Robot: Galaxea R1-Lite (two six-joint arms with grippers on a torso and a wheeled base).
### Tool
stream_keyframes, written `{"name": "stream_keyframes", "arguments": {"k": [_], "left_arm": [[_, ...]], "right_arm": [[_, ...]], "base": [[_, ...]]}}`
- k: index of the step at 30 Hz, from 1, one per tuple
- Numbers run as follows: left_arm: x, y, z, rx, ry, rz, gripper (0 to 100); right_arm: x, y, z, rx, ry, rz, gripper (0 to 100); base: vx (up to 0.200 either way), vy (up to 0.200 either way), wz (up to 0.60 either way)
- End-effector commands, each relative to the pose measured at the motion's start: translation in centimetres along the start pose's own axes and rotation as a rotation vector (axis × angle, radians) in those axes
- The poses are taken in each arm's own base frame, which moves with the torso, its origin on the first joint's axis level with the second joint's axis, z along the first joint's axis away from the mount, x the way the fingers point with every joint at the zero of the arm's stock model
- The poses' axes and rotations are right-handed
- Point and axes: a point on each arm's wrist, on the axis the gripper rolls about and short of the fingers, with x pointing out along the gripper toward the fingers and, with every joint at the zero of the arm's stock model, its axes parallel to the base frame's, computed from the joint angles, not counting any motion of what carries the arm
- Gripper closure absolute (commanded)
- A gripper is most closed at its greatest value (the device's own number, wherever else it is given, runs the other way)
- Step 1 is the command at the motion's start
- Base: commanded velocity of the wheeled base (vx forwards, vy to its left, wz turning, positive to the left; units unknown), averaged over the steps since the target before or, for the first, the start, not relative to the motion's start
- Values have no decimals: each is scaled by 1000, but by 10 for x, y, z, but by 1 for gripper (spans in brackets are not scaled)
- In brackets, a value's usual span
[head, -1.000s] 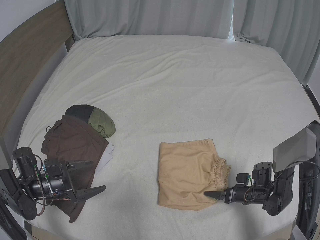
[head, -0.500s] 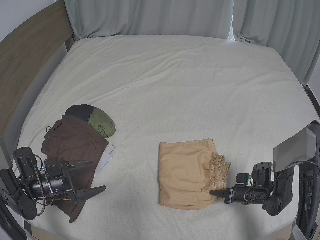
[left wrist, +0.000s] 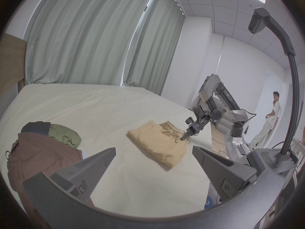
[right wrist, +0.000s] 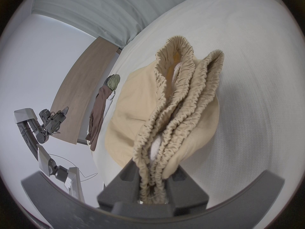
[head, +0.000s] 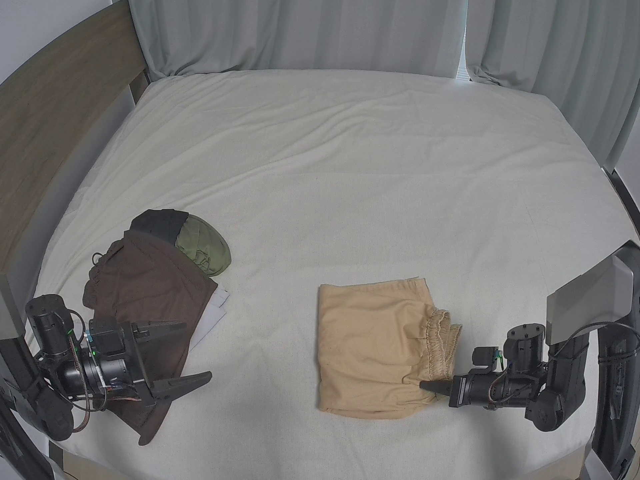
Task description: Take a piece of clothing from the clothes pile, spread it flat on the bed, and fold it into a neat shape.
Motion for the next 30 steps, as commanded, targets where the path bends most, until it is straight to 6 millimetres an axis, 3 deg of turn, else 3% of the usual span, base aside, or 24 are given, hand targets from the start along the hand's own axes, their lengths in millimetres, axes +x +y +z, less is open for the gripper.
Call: {"name": "stream_keyframes", "arguments": {"k": [1,20,30], "left_arm": [[-1,-2,0,-1,2,-3,0],[-4,-7,-2,-9,10,-5,0],[-2,-6,-3,-13,13,-7,0]], "right_arm": [[-2,5,4,-14,-15,12,100],[-6,41,21,-103,-81,116,100],[-17,91,48,-99,-191,281,100]], "base": [[0,0,0],[0,0,0],[0,0,0]]}}
